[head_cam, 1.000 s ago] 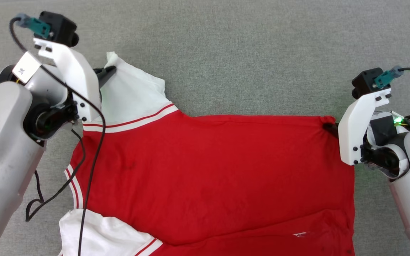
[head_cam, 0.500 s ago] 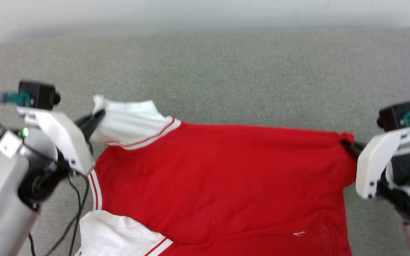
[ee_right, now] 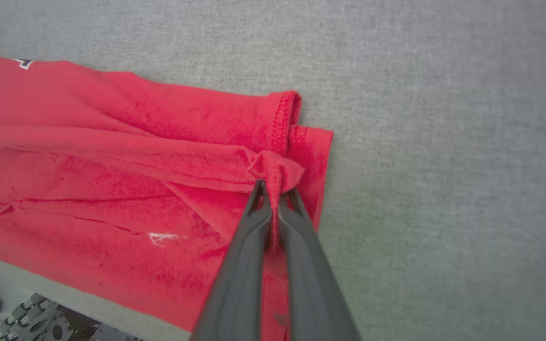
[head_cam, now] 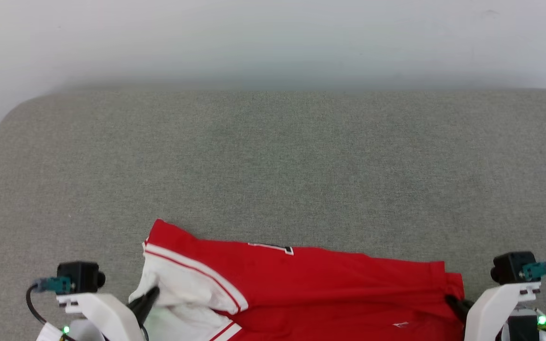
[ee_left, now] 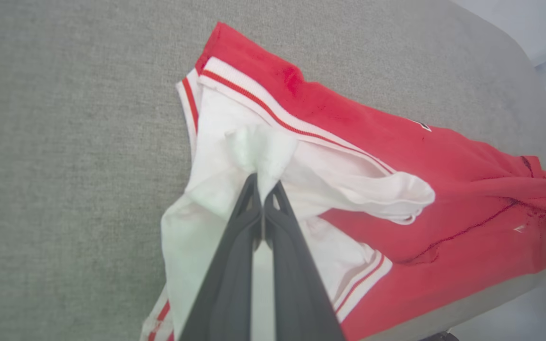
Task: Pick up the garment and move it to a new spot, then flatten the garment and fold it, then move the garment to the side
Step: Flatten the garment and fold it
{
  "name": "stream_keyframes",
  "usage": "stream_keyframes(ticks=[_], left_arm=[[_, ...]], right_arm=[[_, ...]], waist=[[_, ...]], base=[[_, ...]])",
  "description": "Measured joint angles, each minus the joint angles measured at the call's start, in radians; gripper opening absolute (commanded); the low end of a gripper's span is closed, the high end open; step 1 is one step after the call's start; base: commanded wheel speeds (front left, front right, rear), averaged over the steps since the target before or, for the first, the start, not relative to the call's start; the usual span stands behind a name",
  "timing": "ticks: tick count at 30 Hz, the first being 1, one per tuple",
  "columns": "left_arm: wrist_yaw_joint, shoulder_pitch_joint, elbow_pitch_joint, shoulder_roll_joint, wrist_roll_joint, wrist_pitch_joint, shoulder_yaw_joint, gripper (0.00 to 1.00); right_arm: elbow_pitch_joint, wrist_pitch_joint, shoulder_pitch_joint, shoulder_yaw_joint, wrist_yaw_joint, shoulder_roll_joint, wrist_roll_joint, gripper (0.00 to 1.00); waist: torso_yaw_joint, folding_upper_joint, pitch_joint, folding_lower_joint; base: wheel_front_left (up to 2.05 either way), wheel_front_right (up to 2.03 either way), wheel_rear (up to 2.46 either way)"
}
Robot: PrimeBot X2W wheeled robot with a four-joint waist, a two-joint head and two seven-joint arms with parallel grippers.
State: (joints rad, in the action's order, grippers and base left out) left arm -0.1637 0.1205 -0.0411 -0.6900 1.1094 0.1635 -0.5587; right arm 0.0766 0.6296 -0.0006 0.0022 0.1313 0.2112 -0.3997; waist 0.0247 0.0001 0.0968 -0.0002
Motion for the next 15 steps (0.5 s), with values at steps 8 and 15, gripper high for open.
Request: stream_keyframes(ticks=[8,15], left_arm=[[-0.018,-0.135,-0.029,0.042,0.062,-0.027,-0.010,0.00],[0.014,-0.121,-0.081,0.080,0.034,-0.080,-0.023,1.00]], right_arm=[[0.070,-0.082,0.071,-0.026,0.000,-0.036,0.012,0.41],[0.083,-0.203,0.088,-0.028,0.000,-0.066,0.023,1.00]], waist=[[-0.004,0.0000,-0.019,0.0000],[-0.008,0.0000,-0.022,0.0001]], base=[[0.00,0.00,0.00],[0.00,0.00,0.00]])
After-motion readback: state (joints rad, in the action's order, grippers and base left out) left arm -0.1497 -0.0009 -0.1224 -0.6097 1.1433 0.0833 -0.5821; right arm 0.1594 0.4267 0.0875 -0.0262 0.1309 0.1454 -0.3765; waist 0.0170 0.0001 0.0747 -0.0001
